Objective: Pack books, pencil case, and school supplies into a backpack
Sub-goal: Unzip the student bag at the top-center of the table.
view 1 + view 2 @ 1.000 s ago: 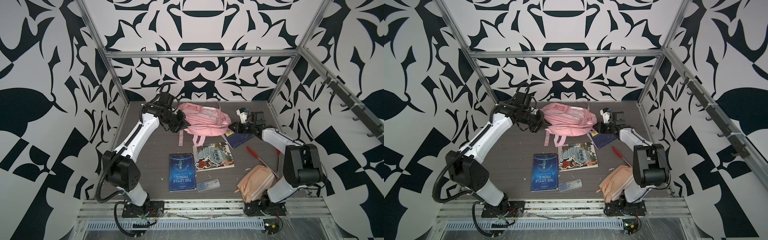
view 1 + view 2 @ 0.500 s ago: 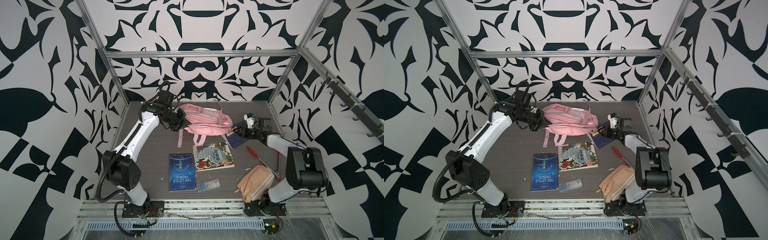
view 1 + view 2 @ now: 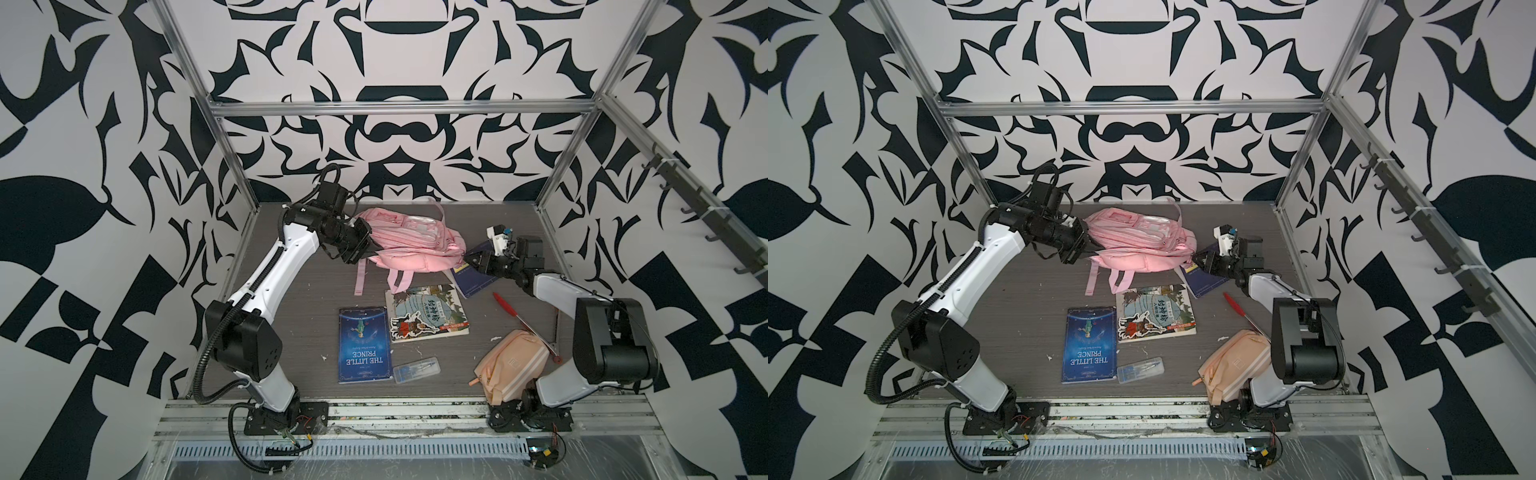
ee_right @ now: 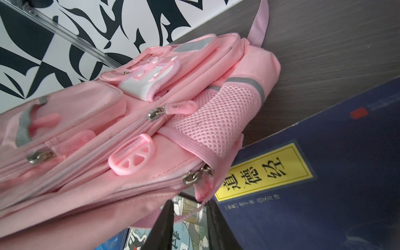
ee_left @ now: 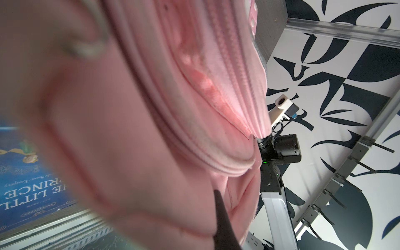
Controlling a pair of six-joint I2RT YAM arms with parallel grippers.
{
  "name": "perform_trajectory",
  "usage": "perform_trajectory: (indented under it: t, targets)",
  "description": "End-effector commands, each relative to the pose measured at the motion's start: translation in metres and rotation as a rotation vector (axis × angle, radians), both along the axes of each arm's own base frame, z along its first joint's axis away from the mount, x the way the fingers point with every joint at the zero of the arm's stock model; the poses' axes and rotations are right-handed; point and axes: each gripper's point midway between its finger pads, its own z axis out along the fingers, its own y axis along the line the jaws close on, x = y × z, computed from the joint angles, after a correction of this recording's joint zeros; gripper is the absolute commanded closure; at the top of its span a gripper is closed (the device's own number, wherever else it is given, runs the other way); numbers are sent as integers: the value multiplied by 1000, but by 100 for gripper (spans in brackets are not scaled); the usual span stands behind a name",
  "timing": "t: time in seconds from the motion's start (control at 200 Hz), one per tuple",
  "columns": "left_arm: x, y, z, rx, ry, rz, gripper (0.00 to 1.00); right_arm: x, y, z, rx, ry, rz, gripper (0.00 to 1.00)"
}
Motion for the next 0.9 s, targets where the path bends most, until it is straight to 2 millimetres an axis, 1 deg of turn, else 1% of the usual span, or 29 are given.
perform_trajectory:
  t: [0.0,0.115,0.275,0.385,0.54,0.555,0.58,0.705,0.895]
  targets:
    - [-13,-12,42,-132,-61,-65,100,5,9,19,64,-66,37,70]
    - [-13,-13,45,-143,-63,-66,100,4,13,23,93,-71,60,69]
    - [-13,-16,52,-174,-74,-65,100,5,15,13,113,-49,66,65]
    - [-11,-19,59,-201,-89,-65,100,6,16,12,130,-49,64,62]
    - [-12,-20,62,-208,-82,-60,100,8,15,9,136,-46,62,57]
    - [-9,-21,66,-217,-103,-61,100,8,15,8,137,-46,62,57]
    - [-9,-22,65,-218,-103,-63,100,8,15,8,140,-46,60,56]
    - [-10,-23,64,-217,-96,-63,100,12,17,8,176,-51,63,56]
    - [-12,-24,66,-224,-98,-66,100,13,21,1,228,-39,79,56]
